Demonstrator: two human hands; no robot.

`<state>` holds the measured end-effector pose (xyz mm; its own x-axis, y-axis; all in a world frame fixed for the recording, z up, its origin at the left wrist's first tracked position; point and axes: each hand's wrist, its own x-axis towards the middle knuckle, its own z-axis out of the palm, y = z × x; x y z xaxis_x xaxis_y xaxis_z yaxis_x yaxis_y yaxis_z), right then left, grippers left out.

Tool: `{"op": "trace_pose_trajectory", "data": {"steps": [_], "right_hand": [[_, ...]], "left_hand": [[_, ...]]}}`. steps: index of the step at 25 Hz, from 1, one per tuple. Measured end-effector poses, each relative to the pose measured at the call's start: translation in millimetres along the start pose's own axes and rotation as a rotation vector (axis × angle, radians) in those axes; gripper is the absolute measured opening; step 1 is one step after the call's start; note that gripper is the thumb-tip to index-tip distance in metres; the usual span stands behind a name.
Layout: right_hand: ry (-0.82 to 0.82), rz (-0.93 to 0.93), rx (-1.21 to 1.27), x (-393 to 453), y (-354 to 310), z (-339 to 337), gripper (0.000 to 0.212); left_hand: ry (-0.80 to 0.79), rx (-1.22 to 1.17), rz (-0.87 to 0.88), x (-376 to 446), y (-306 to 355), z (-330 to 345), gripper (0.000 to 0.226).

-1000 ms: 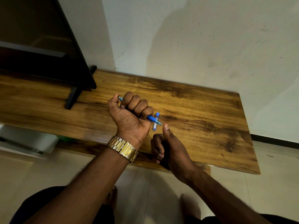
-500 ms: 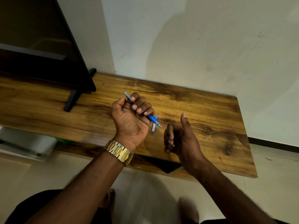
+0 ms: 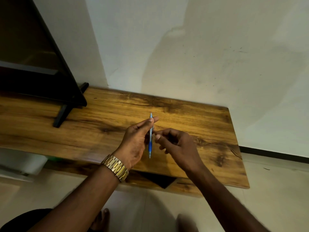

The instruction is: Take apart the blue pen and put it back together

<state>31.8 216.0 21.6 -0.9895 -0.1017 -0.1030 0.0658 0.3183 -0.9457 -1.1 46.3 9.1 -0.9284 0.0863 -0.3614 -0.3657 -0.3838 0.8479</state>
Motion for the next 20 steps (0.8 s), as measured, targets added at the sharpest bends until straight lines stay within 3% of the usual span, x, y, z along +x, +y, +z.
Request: {"op": "trace_pose_trajectory", "data": {"steps": [5, 8, 10, 13, 16, 20], "right_hand": [[0.061, 0.021, -0.059, 4.5, 9.1, 12.6, 0.014], [0.07, 0.031, -0.106, 11.7, 17.1, 14.5, 0.011], [0.104, 0.079, -0.184, 19.2, 24.8, 10.1, 0.01], [0.155, 0.194, -0.326, 28.1, 36.3, 8.4, 0.011], [0.173, 0.235, -0.274, 29.5, 46.3, 13.8, 0.015], [0.216, 0.183, -0.253, 26.5, 44.4, 19.4, 0.017]], "left_hand": [[0.068, 0.143, -0.008, -3.8, -11.4, 7.5, 0.023], [0.103, 0.361, 0.101, -5.5, -7.4, 2.6, 0.032], [0.152, 0.665, 0.318, -0.9, -1.0, -12.6, 0.038], [0.258, 1.342, 0.545, 15.1, 0.9, -46.5, 0.049], [0.224, 1.704, 0.414, 24.4, -10.9, -76.4, 0.062], [0.17, 1.785, 0.4, 29.8, -29.0, -98.7, 0.064]]}}
